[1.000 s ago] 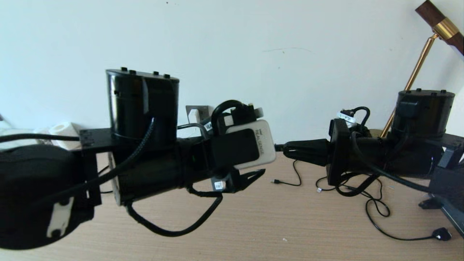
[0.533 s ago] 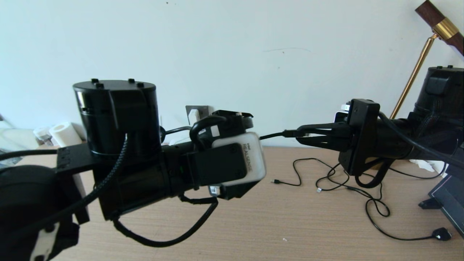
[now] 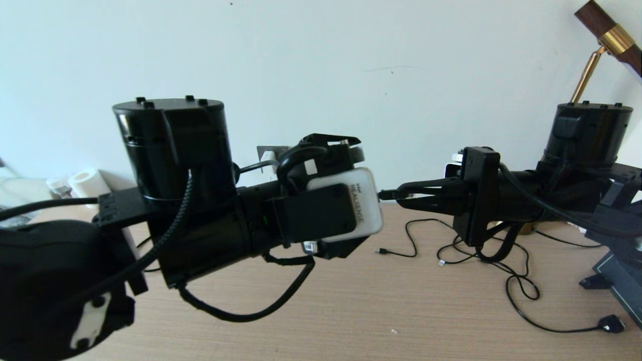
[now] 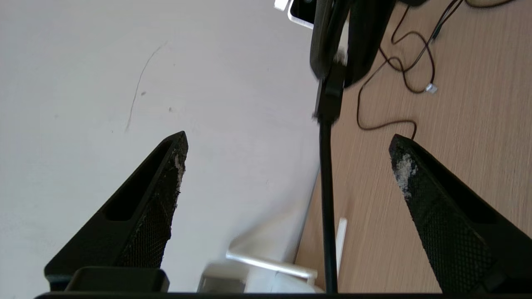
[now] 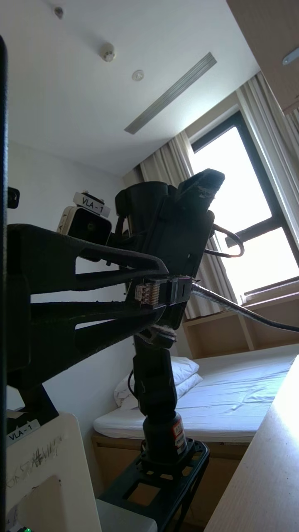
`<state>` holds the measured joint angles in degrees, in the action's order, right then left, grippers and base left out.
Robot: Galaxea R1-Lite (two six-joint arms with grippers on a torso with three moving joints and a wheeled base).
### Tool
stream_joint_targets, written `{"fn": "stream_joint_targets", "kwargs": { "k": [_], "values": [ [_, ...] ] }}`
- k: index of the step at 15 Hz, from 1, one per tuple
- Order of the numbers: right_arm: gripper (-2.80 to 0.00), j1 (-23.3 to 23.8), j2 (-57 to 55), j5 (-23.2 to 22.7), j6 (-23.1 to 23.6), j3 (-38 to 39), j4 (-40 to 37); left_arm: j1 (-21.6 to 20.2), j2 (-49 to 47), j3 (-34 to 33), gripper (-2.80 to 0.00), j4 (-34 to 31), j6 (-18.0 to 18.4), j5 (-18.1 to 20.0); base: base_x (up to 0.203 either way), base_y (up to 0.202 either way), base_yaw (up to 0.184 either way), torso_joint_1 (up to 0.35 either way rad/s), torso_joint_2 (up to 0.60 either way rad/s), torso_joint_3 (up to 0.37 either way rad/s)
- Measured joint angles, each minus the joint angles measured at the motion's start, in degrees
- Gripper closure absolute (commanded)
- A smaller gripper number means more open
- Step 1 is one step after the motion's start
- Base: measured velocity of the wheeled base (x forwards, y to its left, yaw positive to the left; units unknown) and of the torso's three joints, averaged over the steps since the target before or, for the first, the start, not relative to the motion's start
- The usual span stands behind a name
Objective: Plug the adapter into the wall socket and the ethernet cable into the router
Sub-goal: Hand it to the other hand
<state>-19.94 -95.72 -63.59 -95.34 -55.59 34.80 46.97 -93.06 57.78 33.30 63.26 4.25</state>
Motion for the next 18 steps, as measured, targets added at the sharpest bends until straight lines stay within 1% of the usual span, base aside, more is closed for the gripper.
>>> {"fn": "stream_joint_targets", "kwargs": {
  "k": [2,4,5,9,13,15,18],
  "values": [
    [0.00,-0.12,-0.62,-1.36,0.00,-0.68,-0.02,0.13,-1.03,0.58,-2.80,0.52,0.14,0.83,0.000,0.000,0.000,0.000,0.00,0.000],
    [0.00,-0.17,-0.87,-4.38,0.02,-1.39,-0.07,0.35,-1.65,0.80,-2.80,0.57,1.16,0.98,0.000,0.000,0.000,0.000,0.00,0.000],
    [0.00,-0.17,-1.00,-4.66,-0.09,-1.75,-0.05,0.38,-1.77,0.75,-2.80,0.63,1.43,1.00,0.000,0.000,0.000,0.000,0.00,0.000],
    [0.00,-0.17,-1.44,-6.61,-0.20,-2.38,-0.06,0.27,-1.65,-2.01,-2.80,4.29,2.06,1.01,0.000,0.000,0.000,0.000,0.00,0.000],
    [0.00,0.00,-2.11,-10.01,-0.43,-2.49,-0.20,0.10,-1.37,-3.89,-2.80,5.43,2.02,1.00,0.000,0.000,0.000,0.000,0.00,0.000],
    [0.00,0.00,-2.82,-10.43,-0.41,-2.67,-0.02,0.11,-1.02,-4.66,-2.80,7.53,1.95,0.98,0.000,0.000,0.000,0.000,0.00,0.000],
    [0.00,-0.04,-4.35,-10.50,-0.44,-3.98,-0.07,0.13,-0.71,-4.08,-2.80,7.66,1.84,0.98,0.000,0.000,0.000,0.000,0.00,0.000]
  ]
}}
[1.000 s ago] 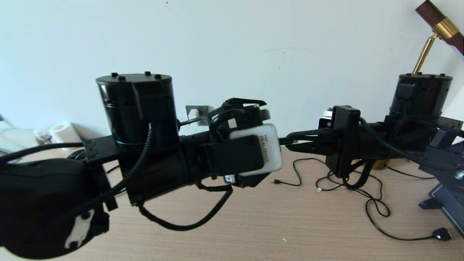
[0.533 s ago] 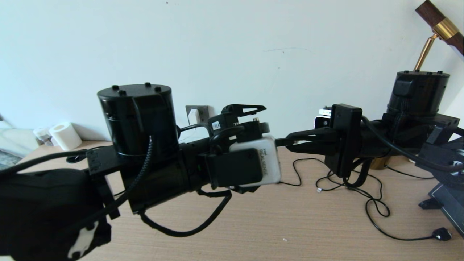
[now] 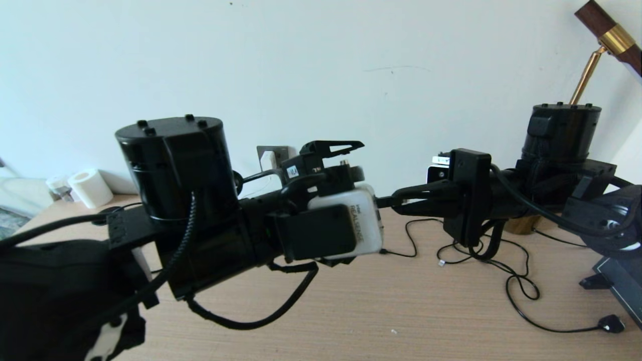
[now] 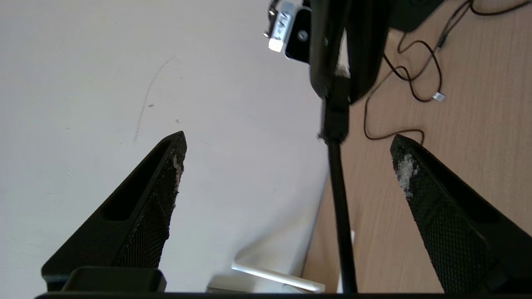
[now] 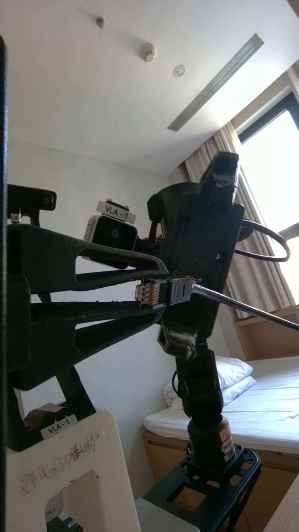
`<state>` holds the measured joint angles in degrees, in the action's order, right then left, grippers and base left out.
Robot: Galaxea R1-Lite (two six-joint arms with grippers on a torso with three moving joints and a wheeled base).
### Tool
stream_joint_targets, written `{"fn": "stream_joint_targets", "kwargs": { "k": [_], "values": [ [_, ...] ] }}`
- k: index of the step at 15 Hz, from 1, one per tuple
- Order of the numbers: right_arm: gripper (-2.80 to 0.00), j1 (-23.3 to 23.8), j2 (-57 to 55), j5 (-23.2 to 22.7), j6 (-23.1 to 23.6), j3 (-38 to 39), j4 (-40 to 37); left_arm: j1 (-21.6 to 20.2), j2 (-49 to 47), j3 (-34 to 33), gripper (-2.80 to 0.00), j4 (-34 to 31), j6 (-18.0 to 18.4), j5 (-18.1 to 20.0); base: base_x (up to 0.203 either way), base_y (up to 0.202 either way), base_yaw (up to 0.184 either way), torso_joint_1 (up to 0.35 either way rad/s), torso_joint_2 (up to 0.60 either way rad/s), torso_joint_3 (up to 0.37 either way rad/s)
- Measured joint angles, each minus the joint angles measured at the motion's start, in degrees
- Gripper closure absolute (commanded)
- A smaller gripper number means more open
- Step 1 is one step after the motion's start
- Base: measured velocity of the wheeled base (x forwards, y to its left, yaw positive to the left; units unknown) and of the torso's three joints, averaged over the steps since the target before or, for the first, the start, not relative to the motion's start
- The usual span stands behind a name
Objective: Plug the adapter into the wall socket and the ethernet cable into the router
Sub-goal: Hand it to the other hand
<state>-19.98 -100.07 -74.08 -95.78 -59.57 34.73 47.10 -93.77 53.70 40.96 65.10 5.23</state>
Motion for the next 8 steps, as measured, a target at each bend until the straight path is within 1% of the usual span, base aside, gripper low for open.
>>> {"fn": "stream_joint_targets", "kwargs": {
  "k": [8],
  "values": [
    [0.00,-0.07,-1.02,-0.63,-0.02,-0.91,0.18,0.09,-1.19,1.75,-2.80,0.24,0.20,0.02,0.000,0.000,0.000,0.000,0.00,0.000]
  ]
}}
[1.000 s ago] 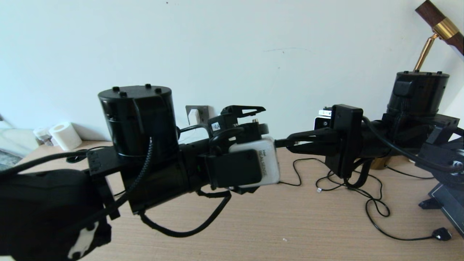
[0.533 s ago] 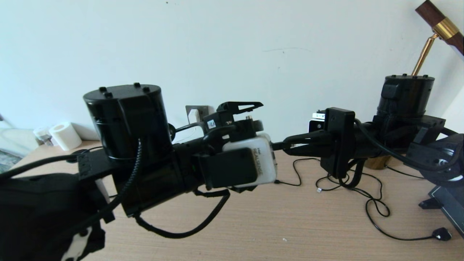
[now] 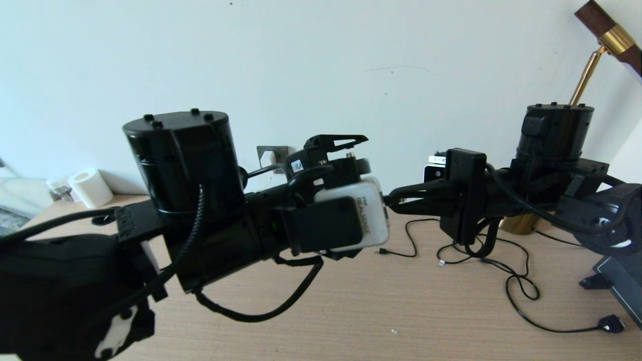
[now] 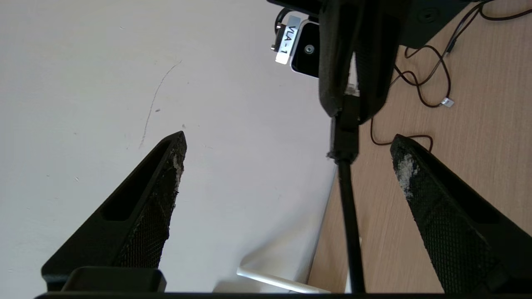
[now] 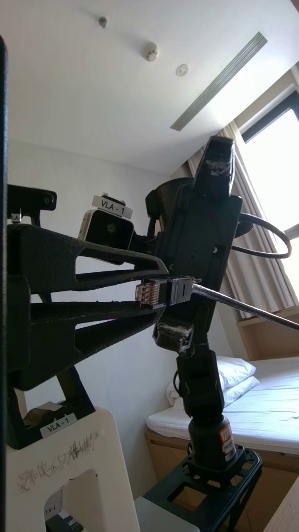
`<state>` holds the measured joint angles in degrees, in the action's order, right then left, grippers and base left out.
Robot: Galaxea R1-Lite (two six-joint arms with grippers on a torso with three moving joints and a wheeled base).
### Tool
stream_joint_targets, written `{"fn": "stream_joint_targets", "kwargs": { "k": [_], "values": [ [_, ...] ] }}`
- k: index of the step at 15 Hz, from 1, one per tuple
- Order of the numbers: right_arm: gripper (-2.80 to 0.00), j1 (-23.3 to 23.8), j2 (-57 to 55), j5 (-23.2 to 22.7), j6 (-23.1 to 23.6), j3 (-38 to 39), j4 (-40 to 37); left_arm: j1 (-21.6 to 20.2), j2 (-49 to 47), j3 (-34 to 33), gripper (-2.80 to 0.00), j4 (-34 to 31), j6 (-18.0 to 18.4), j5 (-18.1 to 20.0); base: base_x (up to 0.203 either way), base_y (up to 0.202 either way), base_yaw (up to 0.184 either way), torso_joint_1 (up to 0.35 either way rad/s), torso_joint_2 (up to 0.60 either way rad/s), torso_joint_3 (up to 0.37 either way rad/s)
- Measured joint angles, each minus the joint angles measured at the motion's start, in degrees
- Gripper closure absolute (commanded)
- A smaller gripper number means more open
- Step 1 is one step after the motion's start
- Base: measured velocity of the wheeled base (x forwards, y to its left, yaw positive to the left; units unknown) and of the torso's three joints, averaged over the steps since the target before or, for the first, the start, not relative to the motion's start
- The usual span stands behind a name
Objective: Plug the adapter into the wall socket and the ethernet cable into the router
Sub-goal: Hand it to the other hand
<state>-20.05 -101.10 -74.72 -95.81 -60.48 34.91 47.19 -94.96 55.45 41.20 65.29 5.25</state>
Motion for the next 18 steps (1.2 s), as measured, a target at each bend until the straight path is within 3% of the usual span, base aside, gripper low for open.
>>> {"fn": "stream_joint_targets", "kwargs": {
  "k": [18],
  "values": [
    [0.00,1.27,-0.11,-3.80,0.11,0.54,2.43,0.07,-0.05,-0.93,-2.80,0.88,0.89,0.79,0.000,0.000,0.000,0.000,0.00,0.000]
  ]
}}
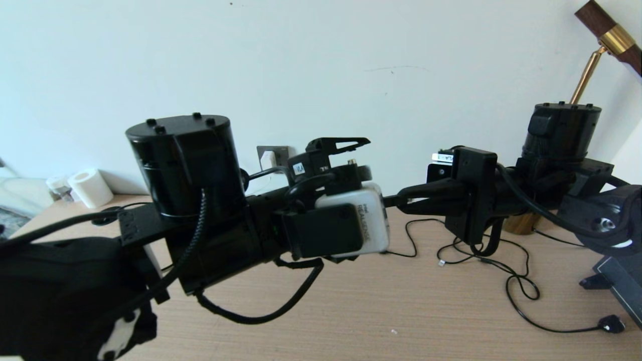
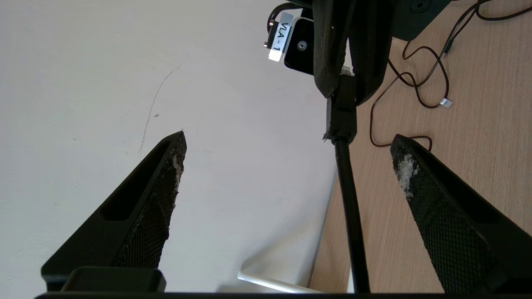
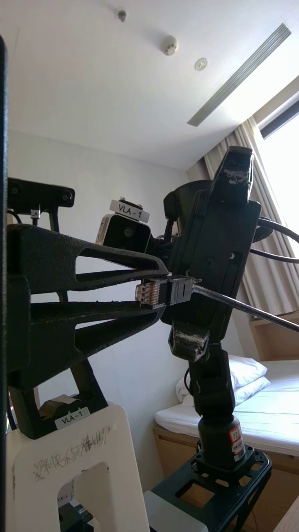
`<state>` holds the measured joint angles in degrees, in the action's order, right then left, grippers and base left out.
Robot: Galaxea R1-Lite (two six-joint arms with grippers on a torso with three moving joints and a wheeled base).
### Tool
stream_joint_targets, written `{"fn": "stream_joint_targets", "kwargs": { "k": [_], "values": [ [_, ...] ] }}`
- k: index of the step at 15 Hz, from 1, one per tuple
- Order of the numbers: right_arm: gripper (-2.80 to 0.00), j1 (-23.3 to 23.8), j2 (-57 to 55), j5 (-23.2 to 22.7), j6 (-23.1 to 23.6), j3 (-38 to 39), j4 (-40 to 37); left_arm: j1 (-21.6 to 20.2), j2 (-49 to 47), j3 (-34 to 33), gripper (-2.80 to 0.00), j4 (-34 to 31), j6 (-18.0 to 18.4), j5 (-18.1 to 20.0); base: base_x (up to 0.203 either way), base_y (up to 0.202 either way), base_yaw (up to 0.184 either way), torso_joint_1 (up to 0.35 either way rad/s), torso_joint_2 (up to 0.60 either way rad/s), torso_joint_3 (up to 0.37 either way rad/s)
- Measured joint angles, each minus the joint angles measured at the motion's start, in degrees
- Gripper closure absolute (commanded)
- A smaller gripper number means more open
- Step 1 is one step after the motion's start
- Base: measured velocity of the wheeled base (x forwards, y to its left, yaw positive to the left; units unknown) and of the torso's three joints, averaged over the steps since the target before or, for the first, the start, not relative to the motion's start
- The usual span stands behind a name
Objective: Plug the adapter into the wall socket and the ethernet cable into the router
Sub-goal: Hand it to the other hand
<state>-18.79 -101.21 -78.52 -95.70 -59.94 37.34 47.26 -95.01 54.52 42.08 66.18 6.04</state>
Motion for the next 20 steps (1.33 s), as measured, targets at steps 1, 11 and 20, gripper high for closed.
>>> {"fn": "stream_joint_targets", "kwargs": {
  "k": [1,11,20],
  "values": [
    [0.00,-0.01,0.00,-0.01,0.00,-0.11,-0.02,0.02,0.02,-0.11,-2.80,-0.02,0.00,0.04,0.000,0.000,0.000,0.000,0.00,0.000],
    [0.00,-0.01,-0.78,0.03,0.02,-0.28,1.41,0.20,0.09,-0.83,0.00,0.04,0.00,0.60,0.000,0.000,0.000,0.000,0.00,0.000],
    [0.00,-0.12,-1.28,0.10,0.01,-0.60,1.77,1.87,-0.29,-0.68,0.00,-0.26,0.39,0.61,0.000,0.000,0.000,0.000,0.00,0.000]
  ]
}}
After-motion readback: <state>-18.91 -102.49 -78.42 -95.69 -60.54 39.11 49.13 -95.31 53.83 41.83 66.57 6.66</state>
